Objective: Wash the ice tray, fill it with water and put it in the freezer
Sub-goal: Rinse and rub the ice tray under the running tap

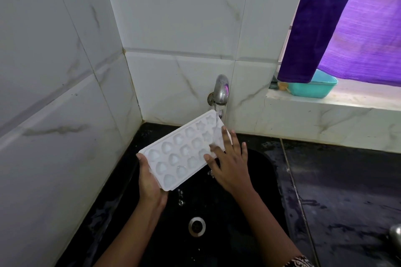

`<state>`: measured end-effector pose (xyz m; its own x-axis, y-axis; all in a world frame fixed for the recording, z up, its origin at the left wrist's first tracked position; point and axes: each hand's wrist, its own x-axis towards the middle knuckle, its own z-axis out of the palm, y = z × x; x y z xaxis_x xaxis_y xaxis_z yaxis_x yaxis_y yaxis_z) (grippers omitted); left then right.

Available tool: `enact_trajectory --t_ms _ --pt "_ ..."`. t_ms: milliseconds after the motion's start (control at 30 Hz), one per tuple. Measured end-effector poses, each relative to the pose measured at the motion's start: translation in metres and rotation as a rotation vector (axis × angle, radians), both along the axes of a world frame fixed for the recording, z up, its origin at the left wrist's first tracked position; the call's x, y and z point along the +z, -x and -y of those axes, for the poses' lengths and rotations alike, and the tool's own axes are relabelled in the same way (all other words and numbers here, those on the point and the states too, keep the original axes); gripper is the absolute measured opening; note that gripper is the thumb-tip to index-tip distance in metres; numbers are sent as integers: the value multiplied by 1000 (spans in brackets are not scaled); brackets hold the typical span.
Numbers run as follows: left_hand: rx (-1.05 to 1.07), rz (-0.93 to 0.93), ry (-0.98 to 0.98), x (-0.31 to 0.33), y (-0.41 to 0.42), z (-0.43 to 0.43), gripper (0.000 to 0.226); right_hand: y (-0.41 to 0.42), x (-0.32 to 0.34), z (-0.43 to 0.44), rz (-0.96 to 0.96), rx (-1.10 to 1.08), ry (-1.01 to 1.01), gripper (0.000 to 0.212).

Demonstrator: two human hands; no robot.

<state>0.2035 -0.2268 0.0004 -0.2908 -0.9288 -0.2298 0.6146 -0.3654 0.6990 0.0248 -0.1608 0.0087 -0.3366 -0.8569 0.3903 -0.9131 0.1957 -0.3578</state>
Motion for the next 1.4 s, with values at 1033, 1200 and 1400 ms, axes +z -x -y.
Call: enact_trajectory --t_ms 1033,1200,1400 --pt "-41 -11 -8 1 -5 7 74 -8 -2 -4 5 -21 -36 61" --pt "-44 -4 -43 -4 -1 2 73 1 5 -3 -17 -70 10 45" --pt "-41 -17 -27 -1 -10 8 72 9 2 -8 -28 4 -92 44"
